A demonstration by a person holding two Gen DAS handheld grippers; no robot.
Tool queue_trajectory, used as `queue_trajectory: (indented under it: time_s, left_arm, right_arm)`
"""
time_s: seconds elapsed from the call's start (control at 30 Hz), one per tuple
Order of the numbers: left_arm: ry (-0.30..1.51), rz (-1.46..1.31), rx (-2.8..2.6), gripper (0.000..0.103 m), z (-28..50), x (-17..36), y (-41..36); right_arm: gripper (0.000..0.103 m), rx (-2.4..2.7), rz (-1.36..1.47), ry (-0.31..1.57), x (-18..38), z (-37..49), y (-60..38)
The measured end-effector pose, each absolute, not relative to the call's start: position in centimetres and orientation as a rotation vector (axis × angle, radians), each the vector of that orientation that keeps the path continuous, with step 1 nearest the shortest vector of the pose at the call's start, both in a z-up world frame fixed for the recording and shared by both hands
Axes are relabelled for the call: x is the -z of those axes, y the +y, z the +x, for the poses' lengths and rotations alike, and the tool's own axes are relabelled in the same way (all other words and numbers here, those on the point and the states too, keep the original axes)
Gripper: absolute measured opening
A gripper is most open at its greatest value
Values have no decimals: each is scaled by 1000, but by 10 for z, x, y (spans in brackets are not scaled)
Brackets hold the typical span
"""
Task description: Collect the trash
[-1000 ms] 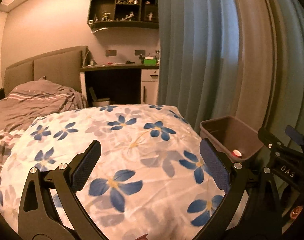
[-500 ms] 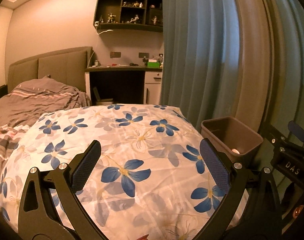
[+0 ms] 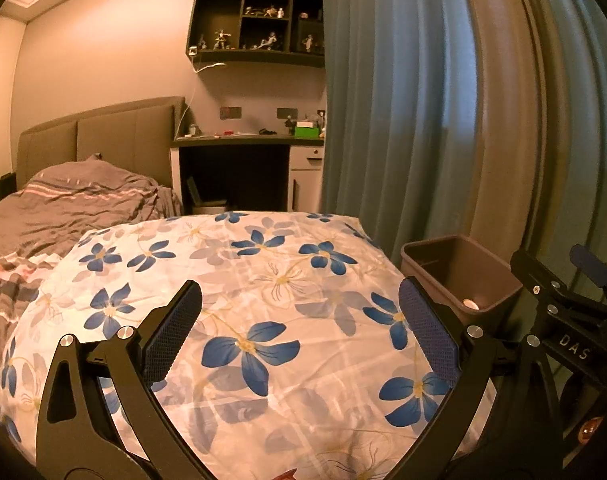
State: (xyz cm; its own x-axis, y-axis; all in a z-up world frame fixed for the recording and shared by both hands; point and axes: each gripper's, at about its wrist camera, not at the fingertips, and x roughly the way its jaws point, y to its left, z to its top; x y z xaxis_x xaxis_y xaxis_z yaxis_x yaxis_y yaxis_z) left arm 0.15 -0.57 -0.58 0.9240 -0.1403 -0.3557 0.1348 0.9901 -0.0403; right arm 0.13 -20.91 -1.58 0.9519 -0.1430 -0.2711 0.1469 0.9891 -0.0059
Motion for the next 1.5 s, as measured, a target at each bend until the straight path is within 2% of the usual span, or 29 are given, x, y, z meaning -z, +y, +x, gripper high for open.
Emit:
queue_trajectory:
  time_s: [1.5]
  left_arm:
    - [367,-15,142,97,2,6,-6]
  right_arm:
    - [97,144,18,268,16,3,-207]
